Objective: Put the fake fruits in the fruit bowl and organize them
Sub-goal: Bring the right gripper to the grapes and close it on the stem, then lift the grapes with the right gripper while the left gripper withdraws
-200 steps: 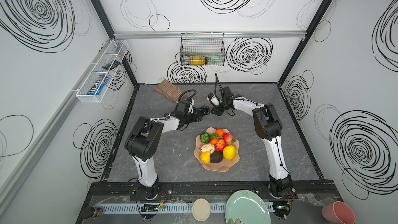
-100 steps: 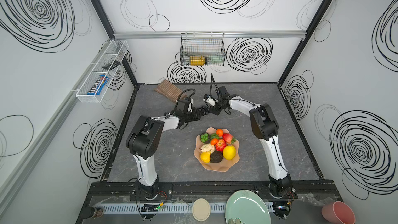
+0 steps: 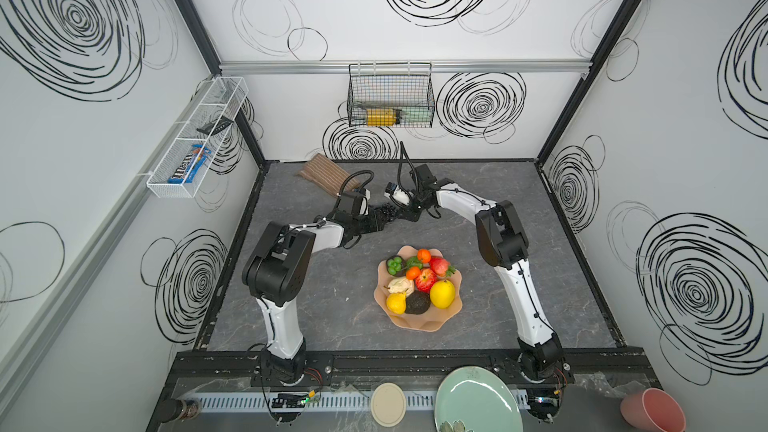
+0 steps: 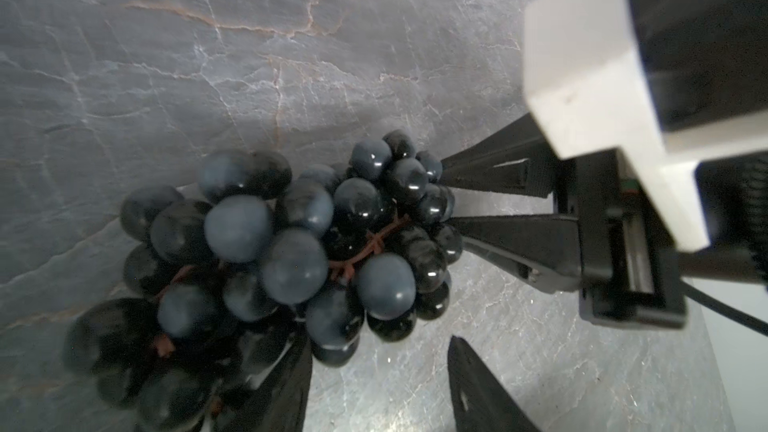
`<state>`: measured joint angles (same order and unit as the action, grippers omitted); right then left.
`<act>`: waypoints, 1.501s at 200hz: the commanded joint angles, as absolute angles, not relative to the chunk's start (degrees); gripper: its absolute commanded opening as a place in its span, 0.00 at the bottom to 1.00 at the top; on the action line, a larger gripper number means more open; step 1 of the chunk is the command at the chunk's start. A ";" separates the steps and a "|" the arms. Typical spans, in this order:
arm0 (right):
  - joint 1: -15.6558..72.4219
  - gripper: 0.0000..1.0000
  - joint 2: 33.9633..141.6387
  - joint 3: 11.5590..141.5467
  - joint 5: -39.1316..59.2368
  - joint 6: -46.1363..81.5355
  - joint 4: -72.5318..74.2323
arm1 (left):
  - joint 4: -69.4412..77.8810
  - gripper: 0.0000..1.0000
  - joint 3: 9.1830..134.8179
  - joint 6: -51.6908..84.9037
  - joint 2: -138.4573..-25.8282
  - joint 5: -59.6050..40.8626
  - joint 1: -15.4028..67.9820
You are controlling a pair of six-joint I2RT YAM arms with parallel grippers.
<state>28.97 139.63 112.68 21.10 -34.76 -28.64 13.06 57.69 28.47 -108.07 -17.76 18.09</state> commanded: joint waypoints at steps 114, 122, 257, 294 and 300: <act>30.06 0.00 126.70 95.18 20.31 -28.14 -13.20 | 18.04 0.56 51.92 30.11 -100.50 -16.45 16.43; 30.02 0.00 124.52 93.00 20.22 -27.49 -11.04 | 18.92 0.56 50.75 30.57 -98.96 -16.19 16.52; 32.15 0.00 107.45 77.39 13.32 -19.28 0.86 | 24.48 0.60 29.53 29.85 -74.83 -5.87 19.70; 33.81 0.00 102.85 75.61 10.30 -16.07 1.50 | 22.70 0.63 23.42 27.89 -64.22 1.43 22.93; 34.12 0.00 102.14 75.36 9.99 -15.68 1.49 | 22.38 0.64 22.49 27.40 -62.45 3.44 23.95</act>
